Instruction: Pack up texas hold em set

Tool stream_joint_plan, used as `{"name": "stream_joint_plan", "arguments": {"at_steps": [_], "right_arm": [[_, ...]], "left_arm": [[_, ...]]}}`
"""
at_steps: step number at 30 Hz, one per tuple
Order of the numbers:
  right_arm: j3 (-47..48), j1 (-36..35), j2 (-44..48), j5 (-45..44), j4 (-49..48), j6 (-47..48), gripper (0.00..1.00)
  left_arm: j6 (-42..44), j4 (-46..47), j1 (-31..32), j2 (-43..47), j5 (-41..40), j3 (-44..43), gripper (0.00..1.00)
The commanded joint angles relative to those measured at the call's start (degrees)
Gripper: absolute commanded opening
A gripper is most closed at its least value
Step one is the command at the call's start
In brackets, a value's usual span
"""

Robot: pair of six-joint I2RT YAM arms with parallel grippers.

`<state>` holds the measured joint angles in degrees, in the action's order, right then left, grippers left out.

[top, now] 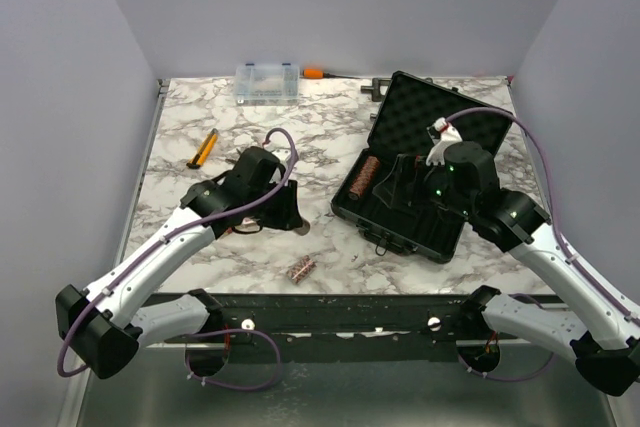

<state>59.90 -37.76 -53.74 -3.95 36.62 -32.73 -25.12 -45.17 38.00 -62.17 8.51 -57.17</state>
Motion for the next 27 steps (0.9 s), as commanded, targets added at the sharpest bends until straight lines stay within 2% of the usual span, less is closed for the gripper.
{"name": "stream_joint_plan", "arguments": {"at_steps": [1,14,22,27], "right_arm": [[-1.67,0.14,-0.42,13.42,-5.33,11.83,0.98],[-11.03,0.05,4.53,27.64,-19.48,32.13,0.94],[-10.69,0.08,2.41,36.10,-20.15,42.52,0.91],[-10.27,-0.03,2.14,37.04,-21.19,47.38,0.90]], "left_arm": [[1.60,-4.01,0.25,1.61,6.23,-6.04,0.00],[-2.36,-10.74,0.30,-1.71,15.26,-19.11,0.00],[-3.41,-11.52,0.27,-4.76,17.62,-24.10,0.00],[-3.88,-11.57,0.30,-6.83,18.89,-26.87,0.00]]}}
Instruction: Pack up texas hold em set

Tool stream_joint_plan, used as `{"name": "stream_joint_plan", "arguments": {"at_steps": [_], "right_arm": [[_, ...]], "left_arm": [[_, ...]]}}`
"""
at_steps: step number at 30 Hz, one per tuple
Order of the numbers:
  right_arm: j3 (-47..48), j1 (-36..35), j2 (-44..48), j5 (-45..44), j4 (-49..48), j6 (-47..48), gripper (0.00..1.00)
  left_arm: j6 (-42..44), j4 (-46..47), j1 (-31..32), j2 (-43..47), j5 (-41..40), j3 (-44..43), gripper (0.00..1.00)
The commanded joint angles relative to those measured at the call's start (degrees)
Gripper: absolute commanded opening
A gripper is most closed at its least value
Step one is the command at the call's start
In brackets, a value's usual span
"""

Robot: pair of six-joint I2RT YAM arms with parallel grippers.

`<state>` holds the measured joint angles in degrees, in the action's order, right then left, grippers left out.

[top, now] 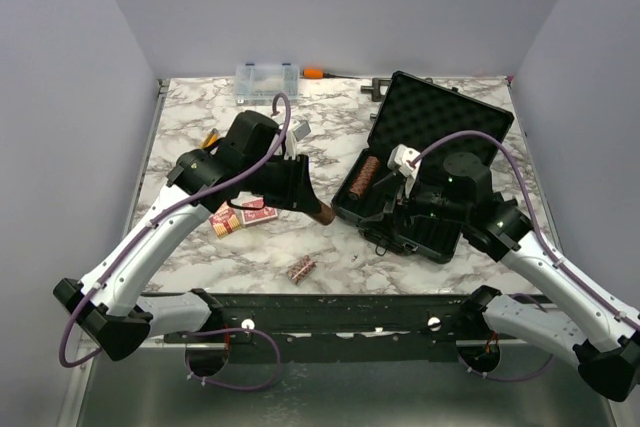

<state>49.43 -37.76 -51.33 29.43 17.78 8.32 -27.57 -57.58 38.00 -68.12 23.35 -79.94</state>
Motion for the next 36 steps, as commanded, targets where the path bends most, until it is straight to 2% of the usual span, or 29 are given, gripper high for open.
{"name": "stream_joint_plan", "arguments": {"at_steps": [1,6,11,15,21,26,36], "right_arm": [[0.26,-0.04,-0.29,3.99,-2.68,6.93,0.90],[0.33,-0.89,-1.58,5.31,-7.55,5.38,0.89],[0.36,-6.17,-3.68,-4.24,-15.12,0.61,0.90],[1.79,-13.61,-5.58,-11.69,-15.23,2.32,0.91],[0.68,-19.54,-5.35,-16.46,-16.11,2.15,0.91],[0.70,-20.77,-6.33,-18.09,-17.25,1.52,0.91],[1.98,-21.74,-10.02,-17.19,-20.30,1.70,0.83]], "left_arm": [[-1.43,0.85,0.29,-1.21,4.21,-4.55,0.00],[-1.61,0.82,0.26,-2.32,5.03,-5.79,0.00],[-1.22,0.64,0.28,-2.93,4.89,-6.36,0.00],[-0.90,0.29,0.24,-2.90,3.99,-6.54,0.00],[-0.47,-0.29,0.24,-2.45,3.81,-6.54,0.00],[-0.72,-0.43,0.23,-1.95,3.95,-6.67,0.00],[-1.16,-0.91,0.27,-1.07,4.70,-7.32,0.00]]}}
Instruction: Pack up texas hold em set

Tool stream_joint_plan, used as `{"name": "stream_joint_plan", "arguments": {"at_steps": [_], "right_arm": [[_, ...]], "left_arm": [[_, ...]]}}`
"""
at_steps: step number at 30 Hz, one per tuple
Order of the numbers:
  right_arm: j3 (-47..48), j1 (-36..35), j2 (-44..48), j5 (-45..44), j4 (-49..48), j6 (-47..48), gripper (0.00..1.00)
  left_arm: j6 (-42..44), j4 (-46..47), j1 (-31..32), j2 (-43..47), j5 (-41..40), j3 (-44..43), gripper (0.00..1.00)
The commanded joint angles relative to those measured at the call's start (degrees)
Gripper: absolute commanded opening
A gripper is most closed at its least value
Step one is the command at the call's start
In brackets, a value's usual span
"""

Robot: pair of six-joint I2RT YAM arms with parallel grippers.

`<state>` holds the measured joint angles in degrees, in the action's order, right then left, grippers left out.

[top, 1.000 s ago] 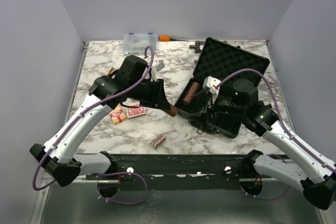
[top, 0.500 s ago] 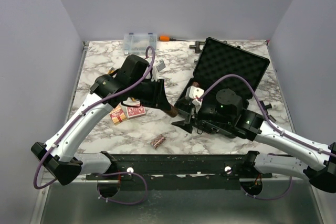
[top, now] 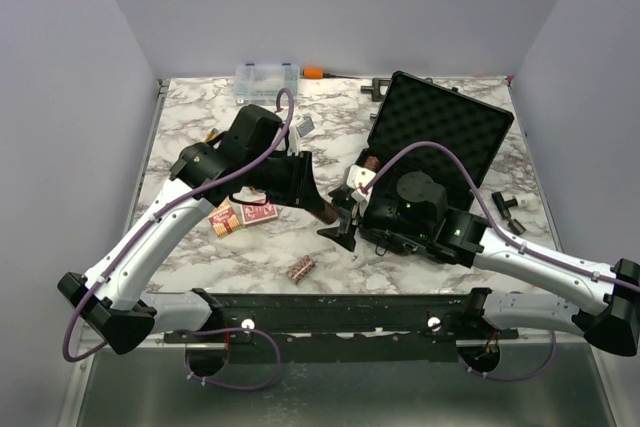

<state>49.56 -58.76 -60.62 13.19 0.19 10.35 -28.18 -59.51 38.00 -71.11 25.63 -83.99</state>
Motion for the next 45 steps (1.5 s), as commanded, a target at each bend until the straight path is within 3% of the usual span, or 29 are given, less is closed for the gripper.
{"name": "stream_joint_plan", "arguments": {"at_steps": [1,14,21,27,29,33,37,45], "right_arm": [[1.86,-0.74,-1.01,-0.82,-2.82,-0.42,0.82],[1.94,-1.98,-1.80,-2.86,-3.96,-0.95,0.62],[1.65,-2.09,-1.69,-3.16,-3.70,-0.90,0.26],[2.02,-2.23,-1.60,-3.46,-3.19,-1.51,0.14],[2.13,-2.33,-1.45,-3.66,-3.09,-1.96,0.13],[2.12,-2.52,-1.05,-4.29,-3.00,-3.44,0.10],[1.93,-2.72,-0.99,-5.23,-2.64,-5.25,0.09],[1.85,-2.97,-1.58,-12.03,-2.57,-14.73,0.08]], "left_arm": [[-0.69,1.05,0.24,1.98,2.50,-3.59,0.00],[-0.82,0.94,0.31,1.98,2.77,-4.32,0.00],[-1.01,0.91,0.28,2.28,2.51,-4.33,0.00],[-1.26,0.84,0.25,2.62,2.05,-3.96,0.00],[-1.33,0.90,0.31,2.89,1.90,-3.77,0.11],[-1.09,0.90,0.26,4.04,0.92,-3.33,0.63],[-1.00,0.80,0.22,6.36,-2.00,-2.33,0.88],[-0.90,-0.35,-0.47,14.08,-11.15,3.68,0.94]]}}
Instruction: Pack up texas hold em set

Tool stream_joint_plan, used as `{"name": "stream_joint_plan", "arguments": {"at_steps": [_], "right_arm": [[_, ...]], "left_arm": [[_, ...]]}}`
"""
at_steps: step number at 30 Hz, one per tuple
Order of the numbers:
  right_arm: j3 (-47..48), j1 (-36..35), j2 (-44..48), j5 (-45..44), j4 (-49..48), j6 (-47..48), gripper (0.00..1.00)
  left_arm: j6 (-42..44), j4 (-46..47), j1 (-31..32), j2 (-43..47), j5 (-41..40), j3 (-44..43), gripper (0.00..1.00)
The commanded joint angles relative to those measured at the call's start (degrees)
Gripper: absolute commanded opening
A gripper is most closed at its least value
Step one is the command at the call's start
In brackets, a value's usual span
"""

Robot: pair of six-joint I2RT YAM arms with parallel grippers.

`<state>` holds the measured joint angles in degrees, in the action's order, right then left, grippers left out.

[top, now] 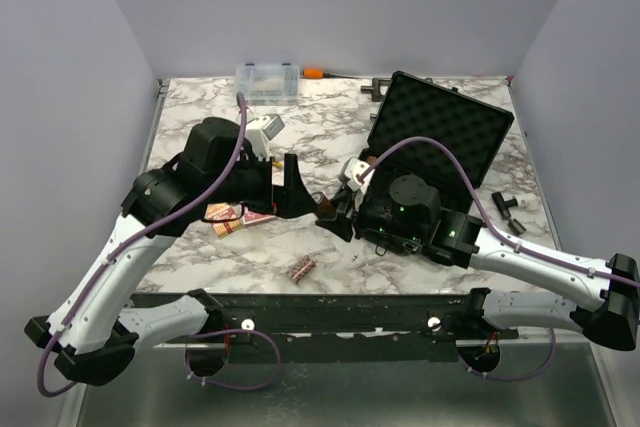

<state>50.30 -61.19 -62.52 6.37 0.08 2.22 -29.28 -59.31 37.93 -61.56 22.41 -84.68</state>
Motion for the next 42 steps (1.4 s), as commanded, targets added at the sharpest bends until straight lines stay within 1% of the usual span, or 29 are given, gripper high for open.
{"name": "stream_joint_plan", "arguments": {"at_steps": [1,2,7,10,13,16,18,20,24,27,29,31,33,36,38,42], "right_arm": [[1.11,-0.60,0.21,-5.84,-2.45,-7.96,0.07],[0.92,-0.63,0.13,-6.04,-2.53,-9.62,0.07],[-0.04,-0.70,-0.06,-12.41,-3.37,-16.82,0.05],[0.15,-0.69,-0.66,-16.46,-2.22,-20.46,0.04],[1.43,-0.69,-1.43,-19.85,-0.26,-23.06,0.04],[2.96,-0.74,-1.98,-25.56,5.09,-27.54,0.03],[3.50,-0.69,-2.31,-29.38,7.80,-31.70,0.01],[4.54,-0.75,-3.05,-32.67,11.55,-37.39,0.01],[9.15,-0.73,-7.73,-34.64,20.74,-45.98,0.01],[14.69,-0.55,-13.00,-35.06,30.60,-51.99,0.01],[18.67,0.58,-16.96,-33.15,35.57,-53.59,0.00],[22.02,3.17,-20.50,-29.85,39.39,-55.11,0.01],[23.27,6.85,-22.16,-25.83,40.18,-56.20,0.01],[22.40,11.81,-22.46,-20.76,37.18,-55.61,0.01],[22.64,14.95,-23.30,-18.07,37.05,-55.16,0.01],[23.86,19.82,-25.97,-15.15,38.14,-53.58,0.01]], "left_arm": [[0.06,-0.47,-0.41,6.13,-9.97,5.76,0.94],[-0.05,-0.38,-0.41,7.49,-11.65,7.55,0.94],[0.01,2.41,-0.43,16.03,-19.07,17.37,0.94],[-0.08,5.07,-0.51,21.22,-21.92,23.09,0.94],[-0.90,6.54,-0.51,24.69,-26.42,26.18,0.94],[-1.36,8.11,-0.49,28.25,-30.83,28.69,0.93],[-0.63,9.90,-0.50,30.66,-32.31,31.01,0.93],[0.34,11.78,-0.52,32.75,-32.70,33.50,0.93],[0.68,15.24,-0.49,37.21,-32.91,39.01,0.93],[0.16,16.30,-0.49,39.77,-33.57,42.27,0.93],[0.78,16.47,-0.51,41.03,-33.38,44.14,0.92],[1.05,16.42,-0.51,41.88,-33.47,45.57,0.92],[1.32,16.50,-0.49,42.32,-33.42,45.50,0.91],[1.80,16.42,-0.49,42.36,-33.60,45.16,0.91],[1.99,16.25,-0.53,42.31,-33.33,45.27,0.91],[1.38,16.33,-0.41,42.21,-32.41,46.43,0.91]]}}
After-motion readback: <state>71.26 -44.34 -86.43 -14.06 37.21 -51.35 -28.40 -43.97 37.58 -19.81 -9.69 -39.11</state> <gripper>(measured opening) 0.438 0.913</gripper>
